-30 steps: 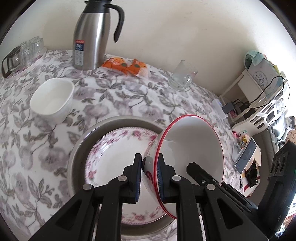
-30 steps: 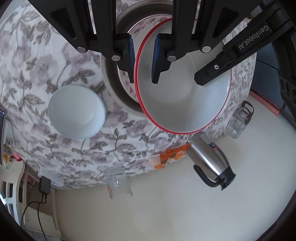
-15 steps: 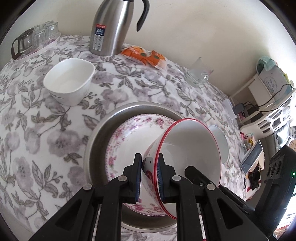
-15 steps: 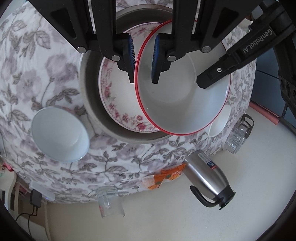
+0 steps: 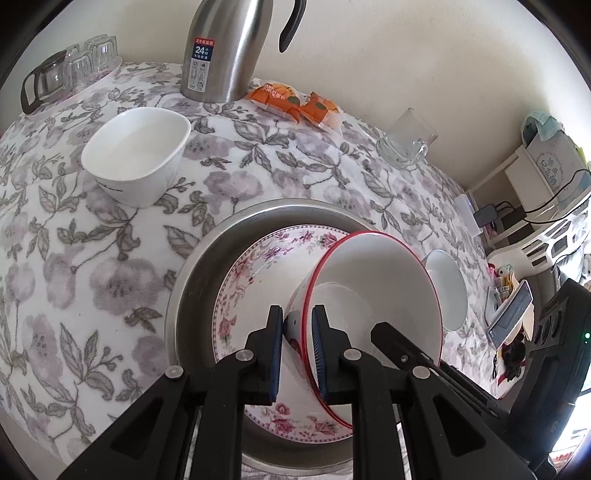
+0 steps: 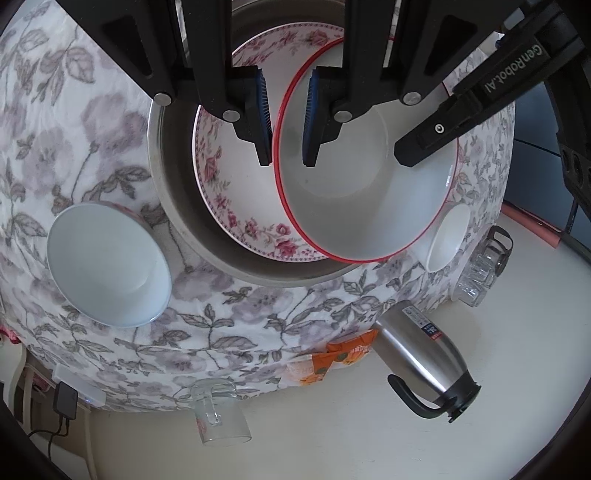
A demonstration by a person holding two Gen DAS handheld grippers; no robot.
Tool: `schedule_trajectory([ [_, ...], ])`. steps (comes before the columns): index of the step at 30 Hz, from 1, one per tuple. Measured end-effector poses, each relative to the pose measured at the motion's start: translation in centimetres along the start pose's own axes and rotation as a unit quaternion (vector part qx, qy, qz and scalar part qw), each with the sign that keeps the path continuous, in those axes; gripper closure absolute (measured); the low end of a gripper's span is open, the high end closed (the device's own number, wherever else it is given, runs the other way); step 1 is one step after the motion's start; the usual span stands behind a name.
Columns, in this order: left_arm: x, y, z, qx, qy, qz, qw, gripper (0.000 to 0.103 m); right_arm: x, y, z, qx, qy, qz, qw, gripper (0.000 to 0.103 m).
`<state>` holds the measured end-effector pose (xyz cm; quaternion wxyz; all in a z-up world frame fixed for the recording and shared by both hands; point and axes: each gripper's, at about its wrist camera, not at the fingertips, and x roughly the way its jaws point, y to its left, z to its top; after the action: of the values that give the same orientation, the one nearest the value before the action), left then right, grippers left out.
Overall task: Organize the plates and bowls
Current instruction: 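Lower the strawberry bowl onto the pink-rose plate with both tools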
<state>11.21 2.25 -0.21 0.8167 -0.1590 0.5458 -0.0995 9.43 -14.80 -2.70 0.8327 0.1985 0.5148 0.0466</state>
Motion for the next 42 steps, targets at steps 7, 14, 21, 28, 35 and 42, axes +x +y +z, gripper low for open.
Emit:
schedule_trajectory([
  [7,0.7,0.1,0.3,-0.001,0.005,0.004,1.0,0.087,0.9,-0.1,0.4,-0.001,0.008,-0.002,1.0,0.085],
  [14,1.1,0.4,0.6,-0.007,0.006,0.003,0.9999,0.087,1.4,0.0,0.6,-0.004,0.01,-0.006,1.0,0.085],
  [21,1.6,0.5,0.8,-0.01,0.013,0.003,0.9999,0.087,1.8,-0.2,0.6,-0.004,0.016,-0.011,1.0,0.085],
  [28,1.9,0.4,0.9,-0.008,0.013,0.005,0.9999,0.087,2.1,-0.2,0.6,-0.006,0.014,-0.012,1.0,0.084],
  [35,2.1,0.5,0.9,-0.008,0.015,0.005,0.9998,0.087,2.0,-0.1,0.7,-0.01,0.011,-0.015,1.0,0.083],
  [42,2.3,0.4,0.9,-0.007,0.013,0.006,0.9999,0.087,2.0,-0.1,0.6,-0.01,0.011,-0.015,1.0,0.083],
])
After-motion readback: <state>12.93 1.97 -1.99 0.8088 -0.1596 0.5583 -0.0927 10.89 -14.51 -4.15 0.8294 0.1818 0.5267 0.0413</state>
